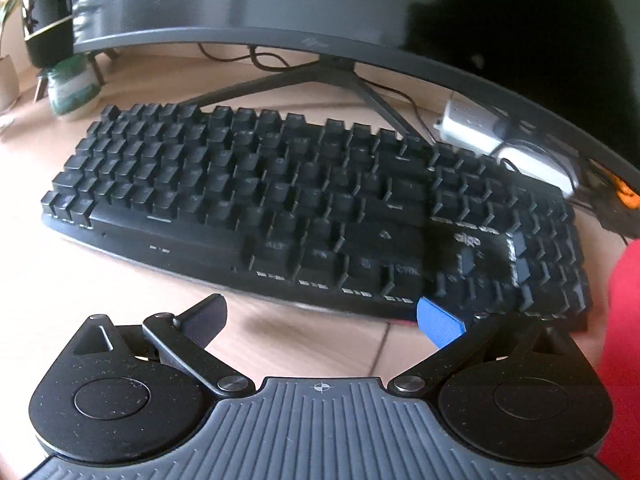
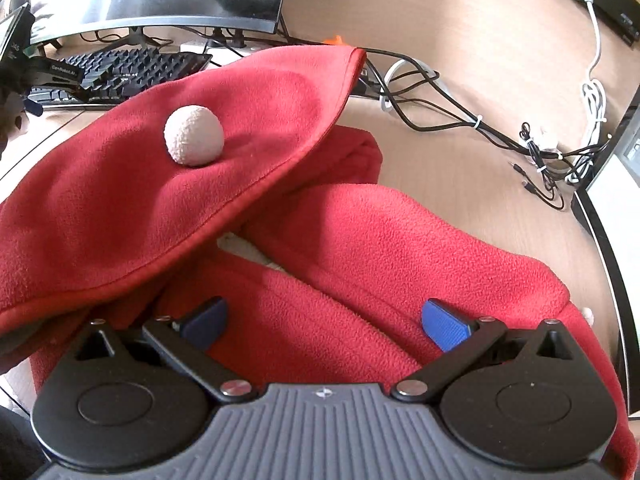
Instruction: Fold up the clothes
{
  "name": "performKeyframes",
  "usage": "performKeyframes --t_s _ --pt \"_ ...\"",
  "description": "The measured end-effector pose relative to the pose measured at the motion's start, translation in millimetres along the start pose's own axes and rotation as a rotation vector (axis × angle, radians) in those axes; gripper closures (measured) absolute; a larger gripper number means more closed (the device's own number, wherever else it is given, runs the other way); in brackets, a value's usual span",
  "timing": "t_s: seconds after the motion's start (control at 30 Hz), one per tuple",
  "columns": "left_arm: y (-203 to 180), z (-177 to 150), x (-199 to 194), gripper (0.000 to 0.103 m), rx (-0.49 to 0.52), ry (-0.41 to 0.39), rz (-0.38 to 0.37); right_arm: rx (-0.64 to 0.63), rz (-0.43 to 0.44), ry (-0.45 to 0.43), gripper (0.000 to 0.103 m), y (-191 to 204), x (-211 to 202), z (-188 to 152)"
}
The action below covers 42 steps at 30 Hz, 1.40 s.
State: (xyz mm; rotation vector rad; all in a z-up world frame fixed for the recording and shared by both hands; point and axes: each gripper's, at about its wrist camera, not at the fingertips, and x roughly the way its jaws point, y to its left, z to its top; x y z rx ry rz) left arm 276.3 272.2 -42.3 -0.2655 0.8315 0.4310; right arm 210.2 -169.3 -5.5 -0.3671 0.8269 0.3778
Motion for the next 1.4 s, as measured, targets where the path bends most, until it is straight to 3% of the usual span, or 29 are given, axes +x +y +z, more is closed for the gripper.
performKeyframes --t_s 0.27,0.5,0.57,0.7,0.83,0.93,0.97,1.07,1.13,1.23,1.33,1.4 --pt "14.9 9.1 15.7 0.0 0.007 -0.009 -0.028 0.004 -0.022 0.014 0.0 4.1 4.0 2.1" --pt "1.3 10.4 4.5 0.0 0.051 -0.039 0.018 -0.006 -0.02 0.011 0.0 1.9 -3.3 1.8" --pt "-7.4 8.7 -10.5 0.0 0.047 -0.051 -0.074 -0.006 -0.037 -0.001 0.0 -2.5 -11.7 1.2" --pt "-41.2 2.2 -54.9 0.0 0.101 -0.075 -0.352 0.015 -0.093 -0.044 0.0 -25.2 -44.4 -5.3" --pt "-101.3 -21.5 -101.4 0.0 0.265 -0.076 -0.621 0.056 -0.22 -0.062 0.0 -62.0 -75.0 -22.2" --pt "-149.5 -49.8 -108.7 0.0 0.395 0.009 -0.737 0.122 -0.3 -0.049 0.0 -94.5 -86.2 -39.9" --pt "-161.0 -58.4 -105.8 0.0 0.418 0.042 -0.733 0.137 -0.314 -0.039 0.0 -101.8 -86.5 -44.4" --pt "-184.8 -77.9 -97.2 0.0 0.455 0.098 -0.629 0.125 -0.296 0.005 0.0 -114.8 -79.6 -57.5" --pt "-191.2 -84.3 -99.9 0.0 0.451 0.107 -0.574 0.073 -0.354 0.017 0.0 -115.7 -70.1 -58.8" --pt "-200.3 -93.4 -107.7 0.0 0.42 0.15 -0.508 -0.047 -0.503 -0.075 0.0 -112.9 -64.4 -39.2" --pt "-216.5 -108.8 -119.1 0.0 0.481 0.153 -0.465 -0.119 -0.677 -0.227 0.0 -114.3 -73.5 -11.1" --pt "-220.1 -113.9 -125.4 0.0 0.5 0.142 -0.452 -0.099 -0.657 -0.257 0.0 -124.1 -81.8 -2.6"
